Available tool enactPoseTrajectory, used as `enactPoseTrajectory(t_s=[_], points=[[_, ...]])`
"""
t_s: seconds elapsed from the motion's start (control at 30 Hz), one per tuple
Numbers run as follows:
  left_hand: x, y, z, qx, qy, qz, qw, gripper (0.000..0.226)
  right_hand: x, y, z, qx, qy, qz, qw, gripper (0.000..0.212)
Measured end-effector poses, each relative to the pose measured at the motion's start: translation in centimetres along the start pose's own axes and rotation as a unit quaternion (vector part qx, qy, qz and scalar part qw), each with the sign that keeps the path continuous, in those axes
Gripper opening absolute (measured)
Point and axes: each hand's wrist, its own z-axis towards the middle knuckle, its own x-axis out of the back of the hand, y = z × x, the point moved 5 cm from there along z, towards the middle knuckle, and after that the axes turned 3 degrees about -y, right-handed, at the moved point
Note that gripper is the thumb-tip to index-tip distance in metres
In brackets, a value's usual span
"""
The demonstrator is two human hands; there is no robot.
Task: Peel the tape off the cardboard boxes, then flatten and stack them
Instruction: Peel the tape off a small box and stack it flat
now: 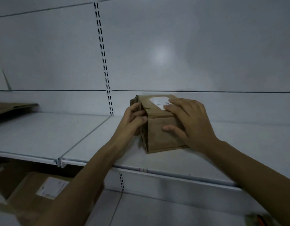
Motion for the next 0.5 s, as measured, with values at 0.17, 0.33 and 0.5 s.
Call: enactPoseTrajectory(t_s=[0.17, 0.33, 0.5], points=[[-0.6, -1.2, -0.2, 0.001, 0.067, 0.066, 0.996, 0.031, -0.3, 0.0, -0.1, 0.005, 0.021, -0.004, 1.0, 0.053], [-1.1, -1.1, -0.3, 0.04, 0.016, -0.009, 0.999, 0.033, 0.2, 0.1, -0.1, -0.005, 0.061, 0.041, 0.997, 0.048], [-1.5, 0.0, -0.7, 0.001, -0.049, 0.028, 0.998, 0.07, 0.4, 0.4, -0.3, -0.004, 0.059, 0.032, 0.998, 0.044]])
